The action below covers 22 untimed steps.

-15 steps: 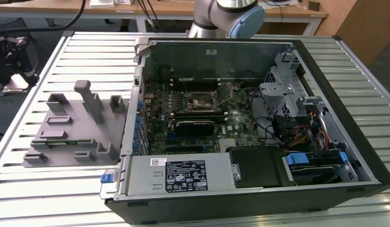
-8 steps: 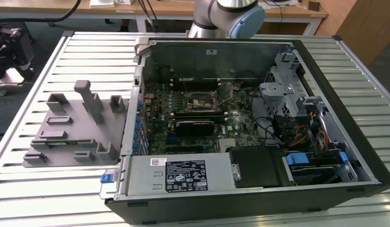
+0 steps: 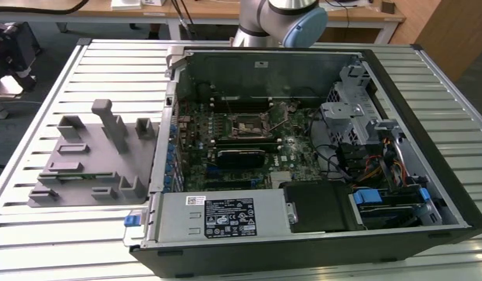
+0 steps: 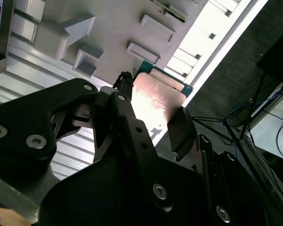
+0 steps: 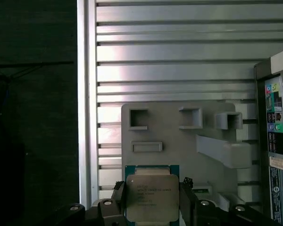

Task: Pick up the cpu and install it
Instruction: 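Pick up the cpu and move it towards the insertion slot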

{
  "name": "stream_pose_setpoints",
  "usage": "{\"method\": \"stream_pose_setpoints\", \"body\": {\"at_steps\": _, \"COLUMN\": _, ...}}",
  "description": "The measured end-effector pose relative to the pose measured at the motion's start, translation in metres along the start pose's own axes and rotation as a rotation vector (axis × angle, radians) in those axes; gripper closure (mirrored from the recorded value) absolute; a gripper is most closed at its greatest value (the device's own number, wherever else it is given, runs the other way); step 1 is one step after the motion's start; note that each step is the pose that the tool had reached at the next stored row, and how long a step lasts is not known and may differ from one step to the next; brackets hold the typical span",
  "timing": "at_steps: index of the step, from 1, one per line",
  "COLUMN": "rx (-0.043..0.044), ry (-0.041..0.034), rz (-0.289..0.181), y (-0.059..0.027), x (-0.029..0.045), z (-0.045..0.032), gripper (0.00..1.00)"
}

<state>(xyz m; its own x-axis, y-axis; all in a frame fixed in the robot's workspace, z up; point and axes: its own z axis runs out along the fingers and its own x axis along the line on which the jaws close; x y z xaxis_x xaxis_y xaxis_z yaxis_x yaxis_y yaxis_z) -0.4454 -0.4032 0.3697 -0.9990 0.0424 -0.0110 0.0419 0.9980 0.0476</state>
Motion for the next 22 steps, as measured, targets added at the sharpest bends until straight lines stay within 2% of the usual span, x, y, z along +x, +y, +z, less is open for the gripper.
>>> {"method": "stream_pose_setpoints", "body": {"at_steps": 11, "rx": 0.0, "ry": -0.0002, "rz": 0.0, "y": 0.002, "x": -0.0002, "z": -0.0225, "gripper": 0.46}}
{"method": "stream_pose_setpoints", "body": {"at_steps": 18, "rx": -0.0001, "ry": -0.0002, "rz": 0.0, "y": 0.0021, "x": -0.0004, "z": -0.0233, "gripper": 0.46}}
{"method": "stream_pose_setpoints", "body": {"at_steps": 22, "rx": -0.0001, "ry": -0.0003, "rz": 0.0, "y": 0.0022, "x": -0.0043, "z": -0.0231, "gripper": 0.46}}
